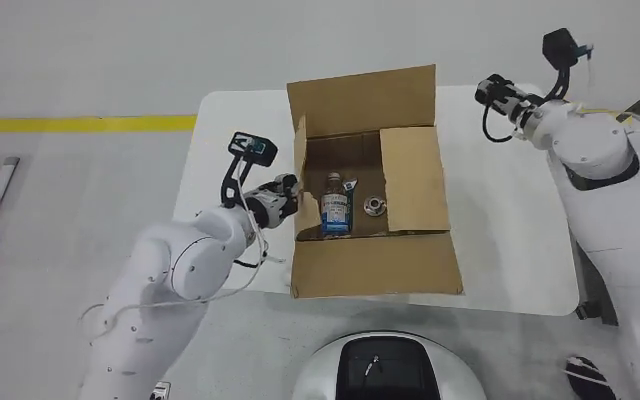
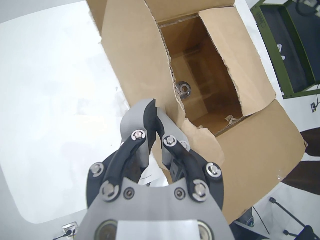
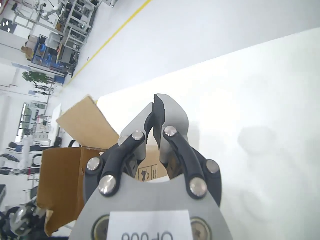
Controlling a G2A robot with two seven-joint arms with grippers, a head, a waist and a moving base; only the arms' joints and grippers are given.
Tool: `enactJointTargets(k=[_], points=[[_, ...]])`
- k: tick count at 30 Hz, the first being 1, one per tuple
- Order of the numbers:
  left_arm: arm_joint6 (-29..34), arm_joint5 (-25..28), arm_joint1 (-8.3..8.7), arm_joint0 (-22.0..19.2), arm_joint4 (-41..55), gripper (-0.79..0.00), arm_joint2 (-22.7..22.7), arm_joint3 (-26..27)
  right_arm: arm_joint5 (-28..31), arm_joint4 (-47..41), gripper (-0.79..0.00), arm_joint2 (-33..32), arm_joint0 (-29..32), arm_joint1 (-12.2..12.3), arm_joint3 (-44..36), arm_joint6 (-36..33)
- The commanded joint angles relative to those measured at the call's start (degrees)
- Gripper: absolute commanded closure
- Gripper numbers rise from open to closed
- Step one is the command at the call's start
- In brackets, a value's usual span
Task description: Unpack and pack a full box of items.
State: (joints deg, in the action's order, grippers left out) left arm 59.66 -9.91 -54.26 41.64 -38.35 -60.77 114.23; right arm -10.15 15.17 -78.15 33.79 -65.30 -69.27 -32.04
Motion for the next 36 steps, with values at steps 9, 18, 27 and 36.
enactJointTargets(k=[9, 18, 27, 36], points=[[1.1, 3.41, -1.72, -2.55, 0.68, 0.0, 7.08, -1.05, 7.04, -5.95, 0.0, 8.63, -10.84, -2.81, 16.85, -5.44], [2.87, 3.41, -2.72, -3.47, 0.63, 0.0, 9.6, -2.15, 16.41, -9.35, 0.0, 12.51, -16.29, -4.8, 27.17, -7.9], [3.6, 3.37, -3.14, -3.57, 0.19, -0.163, 9.17, -2.79, 29.98, -14.11, 0.0, 12.12, -18.49, -5.28, 31.33, -11.35], [4.56, 3.3, -3.21, -3.36, 2.4, -0.785, 6.46, -2.2, 37.42, -16.5, 0.0, 9.8, -18.08, -4.12, 28.92, -16.08]])
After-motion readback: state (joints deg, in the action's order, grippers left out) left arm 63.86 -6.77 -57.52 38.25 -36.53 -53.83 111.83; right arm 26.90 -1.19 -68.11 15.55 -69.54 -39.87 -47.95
